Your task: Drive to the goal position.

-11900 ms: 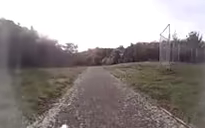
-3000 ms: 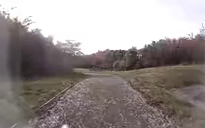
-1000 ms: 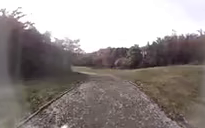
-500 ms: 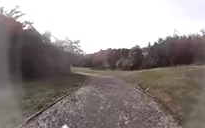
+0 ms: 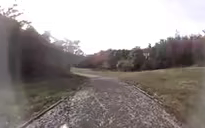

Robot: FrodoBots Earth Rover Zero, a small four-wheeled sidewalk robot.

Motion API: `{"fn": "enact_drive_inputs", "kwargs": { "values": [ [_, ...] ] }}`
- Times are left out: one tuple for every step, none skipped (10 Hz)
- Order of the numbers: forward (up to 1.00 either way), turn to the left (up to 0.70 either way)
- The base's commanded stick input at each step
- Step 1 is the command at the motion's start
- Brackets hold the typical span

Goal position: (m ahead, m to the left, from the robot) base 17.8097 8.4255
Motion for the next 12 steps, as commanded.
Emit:
{"fn": "enact_drive_inputs", "kwargs": {
  "values": [
    [0.7,0.0],
    [0.7,0.0],
    [0.7,-0.09],
    [0.7,-0.16],
    [0.7,-0.23],
    [0.7,-0.08],
    [0.7,0.0],
    [0.7,0.0],
    [0.7,0.0],
    [0.7,0.0],
    [0.7,0.0],
    [0.7,0.0]
  ]
}}
